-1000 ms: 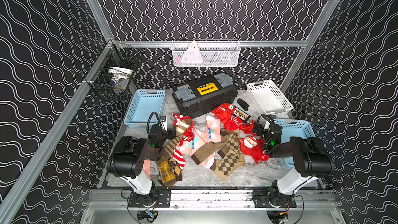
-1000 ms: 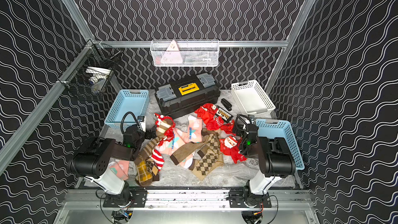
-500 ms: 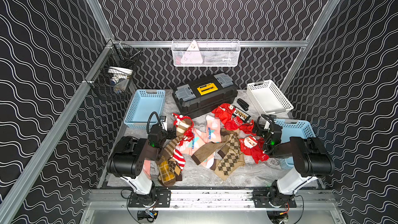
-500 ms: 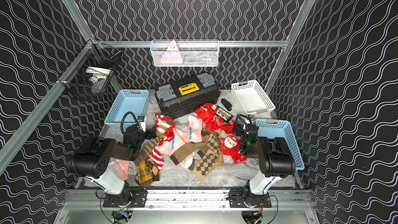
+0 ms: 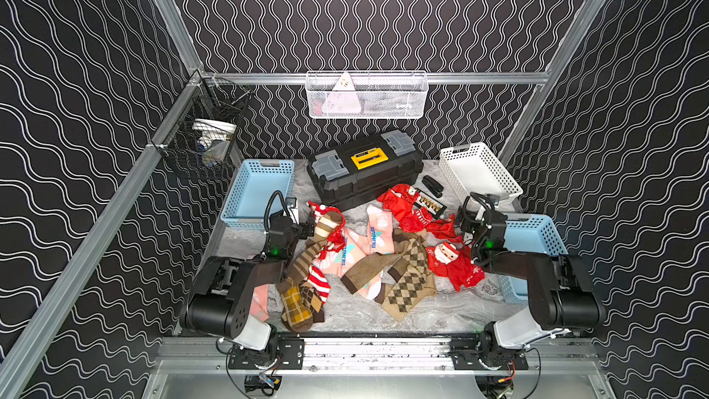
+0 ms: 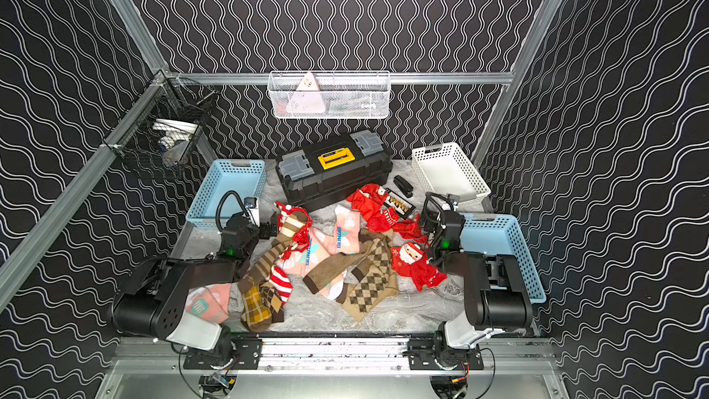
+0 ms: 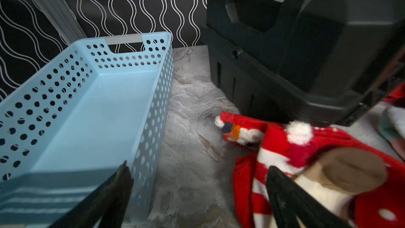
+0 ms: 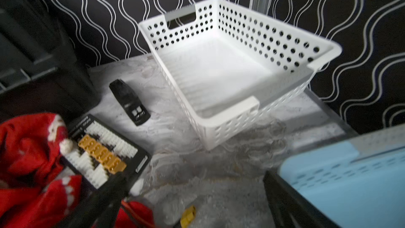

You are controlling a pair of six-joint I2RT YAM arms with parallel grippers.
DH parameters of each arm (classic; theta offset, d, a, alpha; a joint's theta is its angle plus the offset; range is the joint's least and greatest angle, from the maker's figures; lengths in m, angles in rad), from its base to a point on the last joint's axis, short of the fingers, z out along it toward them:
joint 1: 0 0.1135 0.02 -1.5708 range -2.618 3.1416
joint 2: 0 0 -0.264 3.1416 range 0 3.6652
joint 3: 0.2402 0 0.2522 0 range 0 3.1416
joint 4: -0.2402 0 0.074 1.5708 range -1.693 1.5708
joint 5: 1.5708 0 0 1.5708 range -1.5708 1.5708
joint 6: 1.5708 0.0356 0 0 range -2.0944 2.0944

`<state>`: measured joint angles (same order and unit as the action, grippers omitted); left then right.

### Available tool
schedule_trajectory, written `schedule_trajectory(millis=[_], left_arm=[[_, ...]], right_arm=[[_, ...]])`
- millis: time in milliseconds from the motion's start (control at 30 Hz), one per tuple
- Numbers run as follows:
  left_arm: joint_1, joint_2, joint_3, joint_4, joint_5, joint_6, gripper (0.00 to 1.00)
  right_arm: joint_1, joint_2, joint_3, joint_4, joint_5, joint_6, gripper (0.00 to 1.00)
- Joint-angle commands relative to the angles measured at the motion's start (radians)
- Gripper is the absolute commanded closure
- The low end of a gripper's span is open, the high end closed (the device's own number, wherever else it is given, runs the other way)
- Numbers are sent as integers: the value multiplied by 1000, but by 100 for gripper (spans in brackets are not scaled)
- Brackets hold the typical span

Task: Sort the socks into the basket by color
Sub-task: Pick up the sock at the center of the board.

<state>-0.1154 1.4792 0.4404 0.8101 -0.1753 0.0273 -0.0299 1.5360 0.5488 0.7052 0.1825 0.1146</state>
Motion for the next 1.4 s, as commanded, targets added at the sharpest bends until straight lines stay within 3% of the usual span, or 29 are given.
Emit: schedule_trajectory(millis=[0, 133, 300, 467, 900, 1200, 1367], left_arm=[[-15, -60, 40, -138, -60, 21, 1], [-15, -125, 94, -252, -41, 38, 1], [-17, -202, 112, -298, -30, 6, 1], [-21, -255, 163, -394, 22, -68, 1], [-41, -358, 385, -743, 141, -233, 1], [-53, -321, 567, -960, 234, -290, 1], [-58, -337, 574, -1007, 311, -417, 1]], right_arm=[[-1, -36, 58, -243, 66, 65, 0], [-1, -52, 165, -461, 75, 148, 0], [-5, -14, 332, -819, 135, 419, 0], [-6, -31, 350, -869, 11, 462, 0], [32, -198, 386, -1044, -217, 401, 0], [184, -179, 455, -1233, -172, 376, 0], [253, -138, 464, -1315, -109, 379, 7]])
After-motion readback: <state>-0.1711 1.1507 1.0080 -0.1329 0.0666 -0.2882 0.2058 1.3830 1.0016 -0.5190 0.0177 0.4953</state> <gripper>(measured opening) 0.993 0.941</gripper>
